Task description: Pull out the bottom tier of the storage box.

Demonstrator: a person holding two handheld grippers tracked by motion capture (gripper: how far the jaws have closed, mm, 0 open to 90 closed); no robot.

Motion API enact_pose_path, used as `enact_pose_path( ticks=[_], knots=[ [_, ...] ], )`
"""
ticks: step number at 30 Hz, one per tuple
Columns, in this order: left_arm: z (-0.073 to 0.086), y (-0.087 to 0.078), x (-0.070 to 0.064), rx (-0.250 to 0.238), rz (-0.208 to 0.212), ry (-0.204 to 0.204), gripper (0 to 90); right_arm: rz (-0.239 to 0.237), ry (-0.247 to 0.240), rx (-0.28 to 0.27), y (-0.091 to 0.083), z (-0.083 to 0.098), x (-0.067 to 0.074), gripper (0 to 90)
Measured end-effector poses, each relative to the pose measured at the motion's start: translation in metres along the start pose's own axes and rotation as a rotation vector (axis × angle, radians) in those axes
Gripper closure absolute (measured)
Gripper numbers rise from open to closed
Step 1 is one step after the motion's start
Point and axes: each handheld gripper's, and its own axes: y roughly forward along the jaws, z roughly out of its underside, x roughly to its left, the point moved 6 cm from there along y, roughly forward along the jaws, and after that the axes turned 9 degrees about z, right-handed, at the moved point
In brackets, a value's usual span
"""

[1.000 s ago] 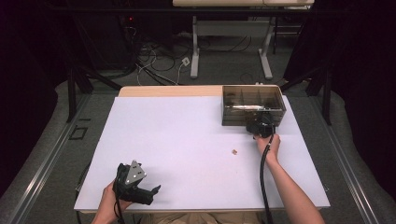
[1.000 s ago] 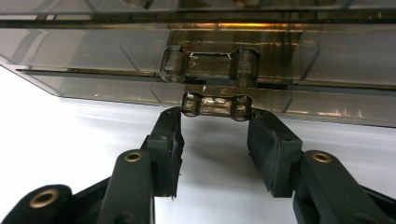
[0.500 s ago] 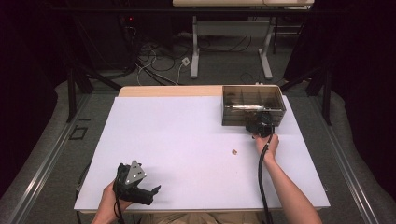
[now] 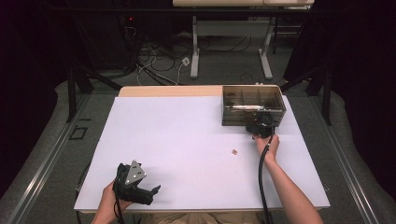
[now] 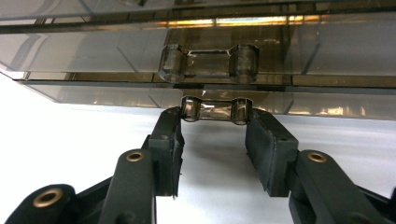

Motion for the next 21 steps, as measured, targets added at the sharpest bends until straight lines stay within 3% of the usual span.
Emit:
enact_pose_path(
  ticks=[15,17,21],
  knots=[
    [-0.0001,0.0001,-0.0007,0.002,0.002,0.001,0.0,-0.008,-0.008,0.014,-0.0044,0.0040,-0.0004,56.5],
    [-0.0001,-0.0001,-0.0007,0.001,0.002,0.001,0.0,-0.038,-0.017,0.011,-0.0043,0.0041,-0.0019,55.6],
    [-0.0001,-0.0003,-0.0002,0.000,0.002,0.004,0.0,-0.068,-0.050,0.028,-0.0064,0.0055,-0.0026,42.2]
  ],
)
